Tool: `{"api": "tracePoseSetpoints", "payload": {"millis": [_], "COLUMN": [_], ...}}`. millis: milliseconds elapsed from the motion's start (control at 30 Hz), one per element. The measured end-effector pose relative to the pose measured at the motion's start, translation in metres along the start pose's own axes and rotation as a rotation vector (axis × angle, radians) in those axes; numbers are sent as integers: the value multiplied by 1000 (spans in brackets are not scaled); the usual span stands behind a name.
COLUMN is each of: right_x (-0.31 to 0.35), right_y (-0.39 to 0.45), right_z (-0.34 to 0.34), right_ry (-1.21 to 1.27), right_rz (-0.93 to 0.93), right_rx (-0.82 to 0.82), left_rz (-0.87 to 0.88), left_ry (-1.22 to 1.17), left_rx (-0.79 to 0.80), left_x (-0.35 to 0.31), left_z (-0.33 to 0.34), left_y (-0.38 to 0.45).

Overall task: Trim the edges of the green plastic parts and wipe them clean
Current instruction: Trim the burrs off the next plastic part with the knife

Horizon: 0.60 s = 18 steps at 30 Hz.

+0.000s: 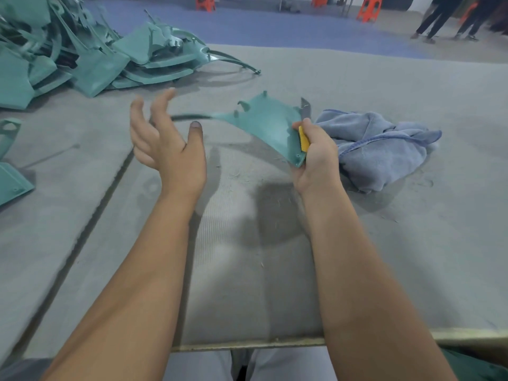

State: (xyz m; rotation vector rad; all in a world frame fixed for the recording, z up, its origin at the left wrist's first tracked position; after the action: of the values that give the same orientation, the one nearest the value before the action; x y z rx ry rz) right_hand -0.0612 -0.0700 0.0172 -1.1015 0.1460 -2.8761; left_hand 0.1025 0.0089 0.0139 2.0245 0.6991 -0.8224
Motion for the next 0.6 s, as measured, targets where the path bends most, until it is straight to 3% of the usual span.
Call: {"api": "tracePoseSetpoints", "payload": {"millis": [100, 267, 467, 600], "right_x": [0, -14, -35, -34], "right_y": [0, -6, -21, -25], "right_z": [-2, 7, 19, 19], "right_ry": [97, -108, -430, -480], "right_rz": [-56, 33, -37, -123], "right_rx": [-64, -41, 200, 180], "left_rz": [-60, -122, -149, -184], "left_ry": [-25, -307, -402, -525], "left_rx": [131, 542, 580, 592], "left_x": [1, -9, -12, -13], "left_z": [6, 19, 25, 20], "left_y": [0, -12, -14, -12]}}
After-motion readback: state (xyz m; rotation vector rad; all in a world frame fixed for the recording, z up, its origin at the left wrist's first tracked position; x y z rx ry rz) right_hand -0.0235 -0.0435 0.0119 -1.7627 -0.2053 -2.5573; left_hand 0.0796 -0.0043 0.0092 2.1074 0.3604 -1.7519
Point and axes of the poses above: each hand's wrist, its own y-axis towards the middle knuckle, its own z-axis out of the palm, x = y × z, the point moved 1 cm from there along y, towards the middle knuckle, and after that the axes turned 13 degrees about y, right-handed, at the moved point
